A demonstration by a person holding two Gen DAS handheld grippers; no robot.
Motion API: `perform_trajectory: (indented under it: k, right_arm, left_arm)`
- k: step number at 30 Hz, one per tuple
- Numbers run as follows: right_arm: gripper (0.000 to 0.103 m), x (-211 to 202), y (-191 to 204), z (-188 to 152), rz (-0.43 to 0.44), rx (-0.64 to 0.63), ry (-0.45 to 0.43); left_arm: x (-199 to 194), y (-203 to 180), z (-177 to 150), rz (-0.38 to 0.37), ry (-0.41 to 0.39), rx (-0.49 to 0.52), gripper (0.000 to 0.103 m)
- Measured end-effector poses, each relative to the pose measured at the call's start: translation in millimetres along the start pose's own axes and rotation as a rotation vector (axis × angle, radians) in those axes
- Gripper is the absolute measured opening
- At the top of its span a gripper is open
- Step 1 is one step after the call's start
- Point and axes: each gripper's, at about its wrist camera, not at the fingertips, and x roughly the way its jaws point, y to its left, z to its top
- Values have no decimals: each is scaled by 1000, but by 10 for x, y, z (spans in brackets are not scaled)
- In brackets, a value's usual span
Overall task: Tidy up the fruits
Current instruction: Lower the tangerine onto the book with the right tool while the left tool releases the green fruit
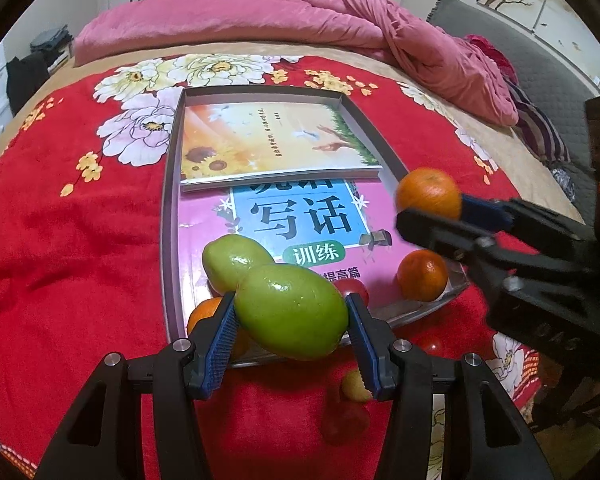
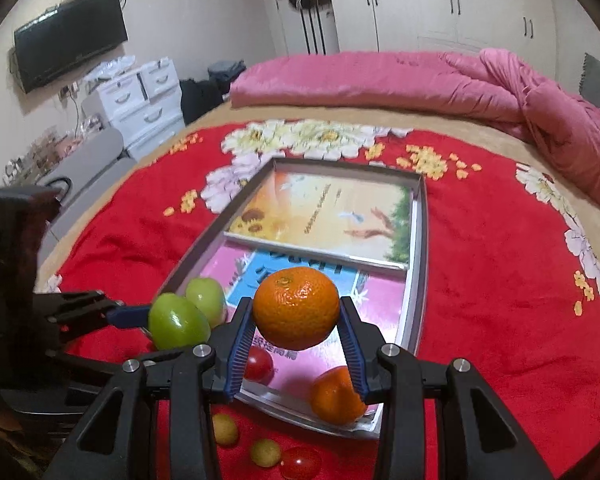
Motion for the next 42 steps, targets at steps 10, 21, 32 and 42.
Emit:
perform_trajectory:
  k: [10, 21, 32, 42]
  right_arm:
    - [42, 246, -49, -113, -1, 2, 79]
    - [42, 360, -31, -144, -34, -37, 107]
    - [43, 410, 18, -163, -55, -64, 123]
    - [43, 409, 7, -162, -50, -60, 121]
  left_arm:
    - [1, 5, -21, 10, -6, 8, 55]
    - [5, -11, -28, 26, -9, 23, 55]
    - [0, -9, -25, 21, -11, 18, 55]
    - [0, 5, -31, 12, -10, 9, 55]
